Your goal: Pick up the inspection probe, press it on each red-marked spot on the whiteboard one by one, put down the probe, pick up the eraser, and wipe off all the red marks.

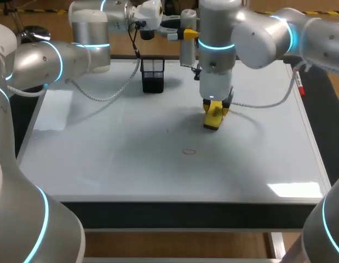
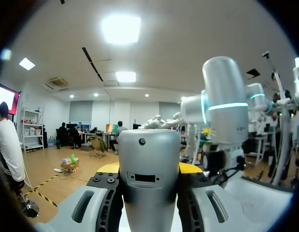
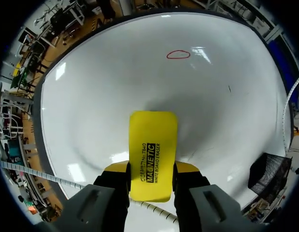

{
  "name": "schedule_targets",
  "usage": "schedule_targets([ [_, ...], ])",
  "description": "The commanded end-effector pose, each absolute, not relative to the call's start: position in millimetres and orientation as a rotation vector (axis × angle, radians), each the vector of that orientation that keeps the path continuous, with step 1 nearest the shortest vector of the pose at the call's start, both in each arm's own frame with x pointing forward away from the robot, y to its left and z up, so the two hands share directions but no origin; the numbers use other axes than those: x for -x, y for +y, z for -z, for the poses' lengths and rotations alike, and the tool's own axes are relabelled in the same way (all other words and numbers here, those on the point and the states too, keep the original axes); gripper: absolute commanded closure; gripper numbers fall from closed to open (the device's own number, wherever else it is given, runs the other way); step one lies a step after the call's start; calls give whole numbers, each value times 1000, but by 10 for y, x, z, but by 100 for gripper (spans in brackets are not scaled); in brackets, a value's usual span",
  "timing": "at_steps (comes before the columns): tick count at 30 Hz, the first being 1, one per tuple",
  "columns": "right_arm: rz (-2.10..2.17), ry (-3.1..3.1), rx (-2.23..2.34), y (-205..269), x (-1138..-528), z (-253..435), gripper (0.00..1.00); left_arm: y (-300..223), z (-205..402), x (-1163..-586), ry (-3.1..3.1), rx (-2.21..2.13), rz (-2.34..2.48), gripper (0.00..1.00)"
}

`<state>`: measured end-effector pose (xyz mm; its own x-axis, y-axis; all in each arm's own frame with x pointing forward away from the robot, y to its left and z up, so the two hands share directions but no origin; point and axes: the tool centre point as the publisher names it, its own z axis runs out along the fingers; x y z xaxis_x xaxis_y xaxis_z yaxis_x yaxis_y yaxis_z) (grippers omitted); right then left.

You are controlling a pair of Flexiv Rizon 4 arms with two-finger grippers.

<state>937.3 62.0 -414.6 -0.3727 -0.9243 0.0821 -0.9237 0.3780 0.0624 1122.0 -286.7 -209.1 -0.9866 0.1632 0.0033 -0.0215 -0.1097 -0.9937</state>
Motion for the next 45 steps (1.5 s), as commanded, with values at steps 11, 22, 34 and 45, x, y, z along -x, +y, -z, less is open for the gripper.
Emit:
schedule_targets([
  [11,-62,-2699,-1471,-353,-8827,3727,100,-2865,2076,-11234,-2007,164,-2242,100],
  [22,-60,-2802,-1274,-829,-8449,3745,100,-2865,2076,-11234,-2007,164,-2242,100],
  [34,-42,-2847,-1163,-1103,-8168,3794,100,-2865,2076,-11234,-2007,164,-2242,100],
  [45,-42,-2875,-1144,-1203,-8136,3770,100,-2865,2076,-11234,-2007,164,-2242,100],
])
